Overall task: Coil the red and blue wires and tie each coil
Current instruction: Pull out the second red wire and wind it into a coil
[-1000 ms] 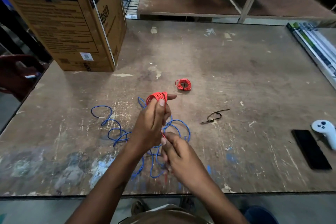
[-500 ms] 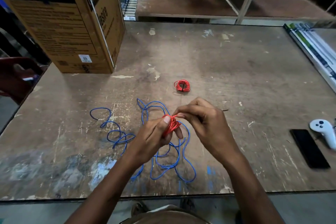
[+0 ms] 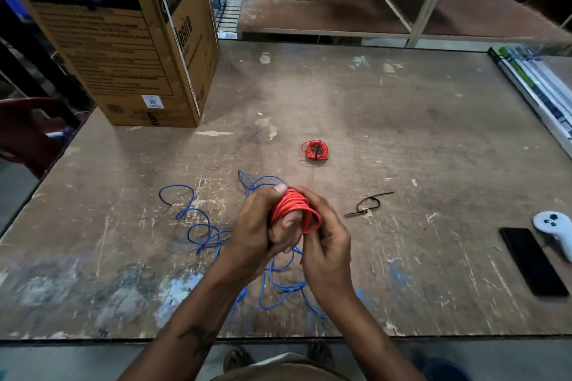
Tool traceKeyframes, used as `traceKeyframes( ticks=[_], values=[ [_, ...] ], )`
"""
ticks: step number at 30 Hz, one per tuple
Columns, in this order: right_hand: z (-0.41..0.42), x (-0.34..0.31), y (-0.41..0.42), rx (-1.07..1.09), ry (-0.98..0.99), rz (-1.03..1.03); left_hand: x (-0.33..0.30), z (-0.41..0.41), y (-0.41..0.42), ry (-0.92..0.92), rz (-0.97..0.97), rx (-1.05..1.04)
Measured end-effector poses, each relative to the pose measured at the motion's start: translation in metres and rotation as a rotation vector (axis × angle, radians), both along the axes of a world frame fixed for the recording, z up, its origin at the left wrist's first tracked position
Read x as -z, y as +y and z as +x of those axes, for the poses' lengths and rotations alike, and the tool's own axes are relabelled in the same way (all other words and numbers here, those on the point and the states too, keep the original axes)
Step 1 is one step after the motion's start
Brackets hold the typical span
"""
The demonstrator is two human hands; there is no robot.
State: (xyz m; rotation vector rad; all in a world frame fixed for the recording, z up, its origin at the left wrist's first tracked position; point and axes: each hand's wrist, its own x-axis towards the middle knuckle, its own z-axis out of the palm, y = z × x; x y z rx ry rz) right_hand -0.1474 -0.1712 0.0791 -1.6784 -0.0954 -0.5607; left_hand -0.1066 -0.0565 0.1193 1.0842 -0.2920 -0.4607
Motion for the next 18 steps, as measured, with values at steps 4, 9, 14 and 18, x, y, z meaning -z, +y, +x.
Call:
traceKeyframes(
  ticks=[4, 9, 14, 18],
  values=[
    [0.000, 0.005, -0.003, -0.032, 0.063, 0.015, 0.001, 0.000, -0.001, 0.020, 0.012, -0.092],
    [0.004, 0.006, -0.001, -0.049, 0.190, 0.090, 0.001, 0.007, -0.003, 0.109, -0.091, -0.207],
    [-0.007, 0.003, 0.014, -0.100, 0.286, 0.127, 0.007, 0.010, -0.012, 0.157, -0.193, -0.307],
    [-0.016, -0.001, 0.012, -0.157, 0.364, 0.169, 0.013, 0.010, -0.018, 0.142, -0.205, -0.346]
  ],
)
